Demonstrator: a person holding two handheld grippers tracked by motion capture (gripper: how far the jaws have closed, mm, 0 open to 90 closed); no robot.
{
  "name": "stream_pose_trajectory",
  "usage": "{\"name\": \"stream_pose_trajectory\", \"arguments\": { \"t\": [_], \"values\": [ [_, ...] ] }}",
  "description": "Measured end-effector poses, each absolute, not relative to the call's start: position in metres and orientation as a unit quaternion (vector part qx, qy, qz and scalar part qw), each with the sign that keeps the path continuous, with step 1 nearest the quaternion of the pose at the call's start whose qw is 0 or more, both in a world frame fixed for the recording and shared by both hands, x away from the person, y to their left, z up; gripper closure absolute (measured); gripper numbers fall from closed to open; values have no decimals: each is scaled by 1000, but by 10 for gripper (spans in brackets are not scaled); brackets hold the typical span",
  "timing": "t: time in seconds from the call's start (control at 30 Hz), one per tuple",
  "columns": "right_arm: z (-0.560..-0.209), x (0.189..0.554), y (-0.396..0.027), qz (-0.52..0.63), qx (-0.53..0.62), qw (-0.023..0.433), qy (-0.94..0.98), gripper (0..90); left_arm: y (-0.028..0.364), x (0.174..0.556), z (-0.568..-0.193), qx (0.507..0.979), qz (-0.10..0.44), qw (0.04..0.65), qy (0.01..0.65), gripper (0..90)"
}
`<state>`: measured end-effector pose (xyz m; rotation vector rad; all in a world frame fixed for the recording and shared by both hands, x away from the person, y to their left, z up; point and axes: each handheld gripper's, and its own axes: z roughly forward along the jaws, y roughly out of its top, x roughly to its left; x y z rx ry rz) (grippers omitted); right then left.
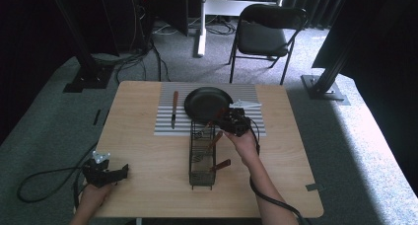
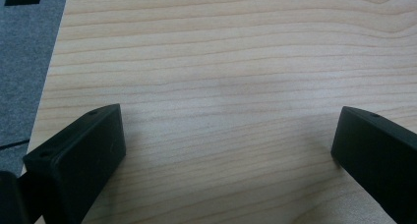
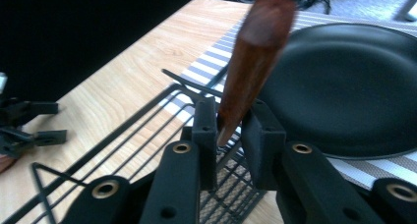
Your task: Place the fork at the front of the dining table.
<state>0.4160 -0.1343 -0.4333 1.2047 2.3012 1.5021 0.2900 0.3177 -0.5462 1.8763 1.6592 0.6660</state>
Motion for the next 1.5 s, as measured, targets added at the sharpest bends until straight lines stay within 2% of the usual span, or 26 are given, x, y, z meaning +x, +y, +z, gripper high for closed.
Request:
{"name": "stream_pose_trajectory", "arguments": {
  "t": [0.07, 0.37, 0.63, 1.5],
  "values": [
    [-432, 415, -135, 506, 396, 69, 764, 805, 318, 290, -546, 697, 247, 271, 616, 0],
    [-422, 411, -135, 502, 380, 85, 772, 808, 318, 290, -546, 697, 247, 271, 616, 0],
    [-411, 408, -142, 513, 377, 82, 767, 808, 318, 290, -546, 697, 247, 271, 616, 0],
    [-354, 388, -173, 555, 359, 104, 743, 808, 318, 290, -546, 697, 248, 272, 616, 0]
  ]
}}
